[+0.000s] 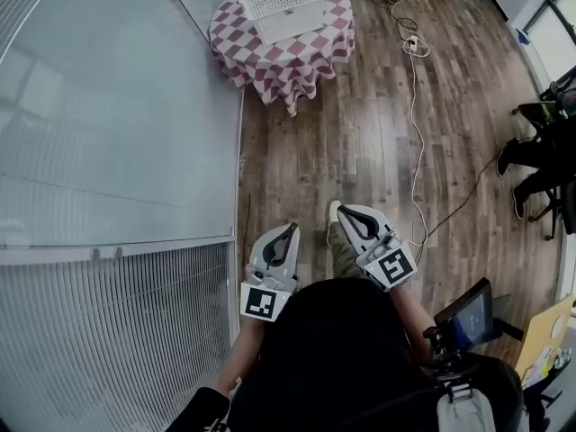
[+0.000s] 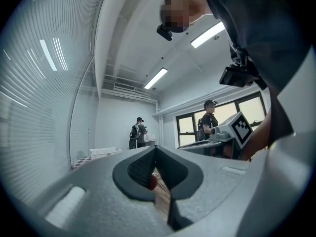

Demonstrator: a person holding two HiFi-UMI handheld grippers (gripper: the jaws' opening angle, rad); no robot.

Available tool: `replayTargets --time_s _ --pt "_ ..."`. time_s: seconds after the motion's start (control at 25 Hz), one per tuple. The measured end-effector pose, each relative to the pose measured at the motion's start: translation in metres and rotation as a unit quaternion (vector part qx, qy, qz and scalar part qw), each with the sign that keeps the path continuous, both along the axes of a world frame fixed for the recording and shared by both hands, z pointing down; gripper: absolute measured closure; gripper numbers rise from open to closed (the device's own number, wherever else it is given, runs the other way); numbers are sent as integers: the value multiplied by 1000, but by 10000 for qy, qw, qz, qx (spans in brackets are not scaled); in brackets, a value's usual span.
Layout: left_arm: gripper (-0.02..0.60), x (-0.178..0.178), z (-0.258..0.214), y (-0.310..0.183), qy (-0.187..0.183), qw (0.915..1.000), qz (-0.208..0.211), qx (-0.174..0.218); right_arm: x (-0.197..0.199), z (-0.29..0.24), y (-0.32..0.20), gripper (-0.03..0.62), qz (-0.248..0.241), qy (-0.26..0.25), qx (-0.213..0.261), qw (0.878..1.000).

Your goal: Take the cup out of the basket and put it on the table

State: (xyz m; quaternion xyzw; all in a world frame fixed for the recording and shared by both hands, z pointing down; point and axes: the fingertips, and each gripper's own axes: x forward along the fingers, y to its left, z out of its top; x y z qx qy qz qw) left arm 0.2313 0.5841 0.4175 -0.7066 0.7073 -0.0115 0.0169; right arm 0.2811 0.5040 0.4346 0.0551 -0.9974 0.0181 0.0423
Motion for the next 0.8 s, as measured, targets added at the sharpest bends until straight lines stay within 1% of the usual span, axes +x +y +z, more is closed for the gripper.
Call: replayTargets --time_s 0.08,0.16,0.24,0.32,0.4,0.52,0.6,0.68,0.8 --pt "575 -20 -5 -41 -108 9999 50 -50 -25 -8 -40 583 24 6 -26 10000" --pt "575 -41 -9 -85 -86 9999 65 -42 -45 -8 -81 582 57 40 -69 10000" --pt "575 -59 -9 -124 -47 10000 86 -11 -60 -2 -116 582 22 51 -87 9999" --pt "575 -77 -7 -159 -97 9999 104 3 -76 -1 -150 582 47 110 -52 9999" --pt "575 -90 -10 -188 -78 9999 32 77 -85 -1 -181 582 66 179 -6 9998" --pt "575 -95 -40 -217 70 9994 -243 246 -78 -5 -213 582 -3 74 -66 10000" --pt "575 -95 -63 -231 67 9988 -368 320 -80 -23 -229 582 42 -42 -193 9998" --pt "575 -100 -73 -243 -42 9989 -369 278 -90 -30 -239 582 -9 -90 -267 9996" --pt "575 -120 -69 -262 -272 9992 -290 79 -105 -29 -255 582 -46 11 -321 9995"
